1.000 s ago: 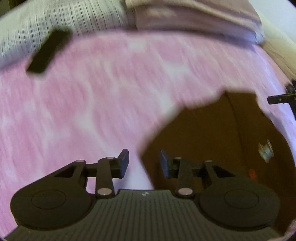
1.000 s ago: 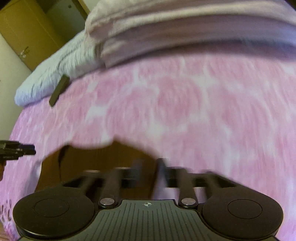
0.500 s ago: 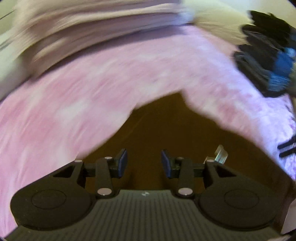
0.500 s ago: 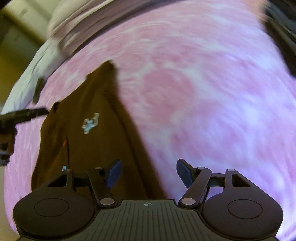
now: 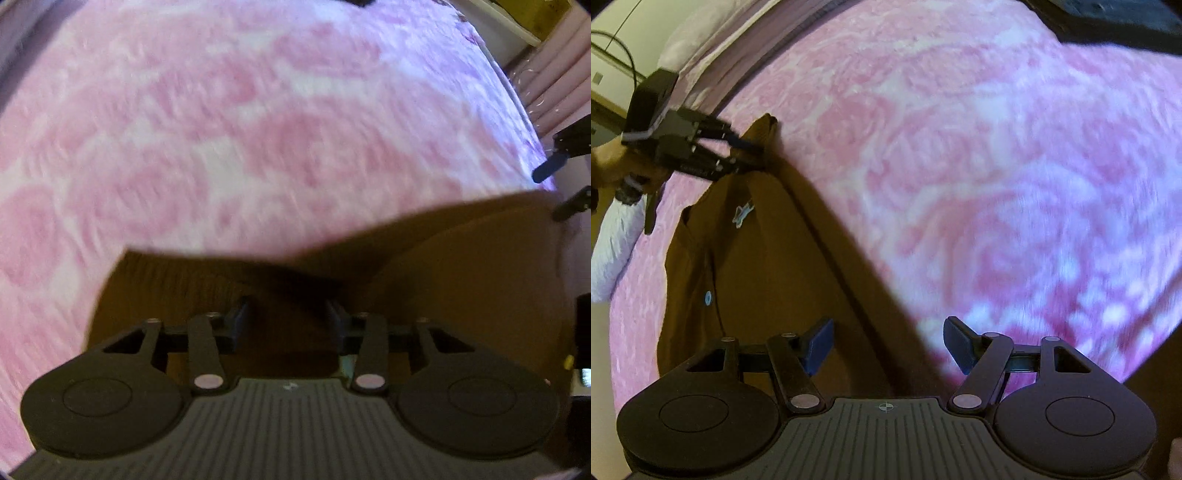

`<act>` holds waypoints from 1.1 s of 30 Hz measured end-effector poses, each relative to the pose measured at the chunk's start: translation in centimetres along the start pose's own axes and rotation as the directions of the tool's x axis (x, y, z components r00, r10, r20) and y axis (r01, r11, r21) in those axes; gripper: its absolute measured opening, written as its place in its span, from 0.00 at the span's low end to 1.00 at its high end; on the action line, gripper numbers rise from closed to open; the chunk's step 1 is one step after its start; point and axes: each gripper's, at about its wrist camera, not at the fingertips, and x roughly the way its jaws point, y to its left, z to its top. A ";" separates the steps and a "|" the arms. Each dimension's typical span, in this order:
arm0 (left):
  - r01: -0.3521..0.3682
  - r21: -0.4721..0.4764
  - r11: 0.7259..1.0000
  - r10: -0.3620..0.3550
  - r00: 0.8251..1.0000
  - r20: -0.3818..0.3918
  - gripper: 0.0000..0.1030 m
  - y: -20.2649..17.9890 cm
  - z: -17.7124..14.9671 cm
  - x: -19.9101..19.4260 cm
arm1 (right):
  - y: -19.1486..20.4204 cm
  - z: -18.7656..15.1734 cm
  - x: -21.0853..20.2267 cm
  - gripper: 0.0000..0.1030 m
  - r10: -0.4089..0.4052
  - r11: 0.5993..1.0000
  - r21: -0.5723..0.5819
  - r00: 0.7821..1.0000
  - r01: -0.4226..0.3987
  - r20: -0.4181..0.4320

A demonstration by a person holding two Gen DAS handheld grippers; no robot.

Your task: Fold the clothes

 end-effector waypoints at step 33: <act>0.499 -0.210 0.841 -0.498 0.865 0.063 0.37 1.1 3.8 1.5 | 0.6 -8.5 -2.0 0.68 -0.058 0.988 0.150 0.995 0.046 0.078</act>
